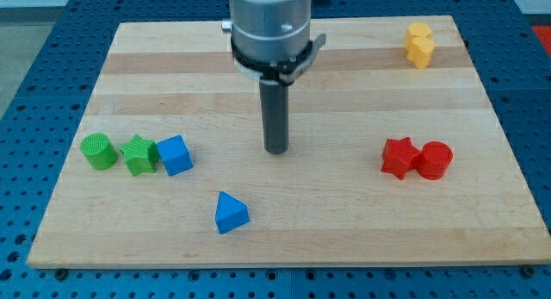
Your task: Push blue triangle closer to blue cube
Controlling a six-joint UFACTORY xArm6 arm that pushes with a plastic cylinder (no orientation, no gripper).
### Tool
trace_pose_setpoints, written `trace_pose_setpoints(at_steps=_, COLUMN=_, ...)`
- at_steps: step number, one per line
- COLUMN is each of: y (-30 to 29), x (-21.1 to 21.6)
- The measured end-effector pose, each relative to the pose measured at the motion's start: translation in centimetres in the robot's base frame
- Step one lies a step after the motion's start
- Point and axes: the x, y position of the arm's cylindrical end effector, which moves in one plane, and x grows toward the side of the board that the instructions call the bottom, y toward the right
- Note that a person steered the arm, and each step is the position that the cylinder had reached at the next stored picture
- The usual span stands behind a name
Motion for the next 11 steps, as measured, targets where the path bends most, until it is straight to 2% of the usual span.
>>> trace_pose_setpoints(at_steps=2, y=0.0, x=10.4)
trace_pose_setpoints(at_steps=3, y=0.0, x=13.4)
trace_pose_setpoints(at_steps=4, y=0.0, x=14.2)
trace_pose_setpoints(at_steps=5, y=-1.7, x=12.7)
trace_pose_setpoints(at_steps=8, y=-4.4, x=12.3)
trace_pose_setpoints(at_steps=9, y=-6.8, x=5.5)
trace_pose_setpoints(at_steps=10, y=-7.4, x=-4.1)
trace_pose_setpoints(at_steps=11, y=-7.4, x=-5.1)
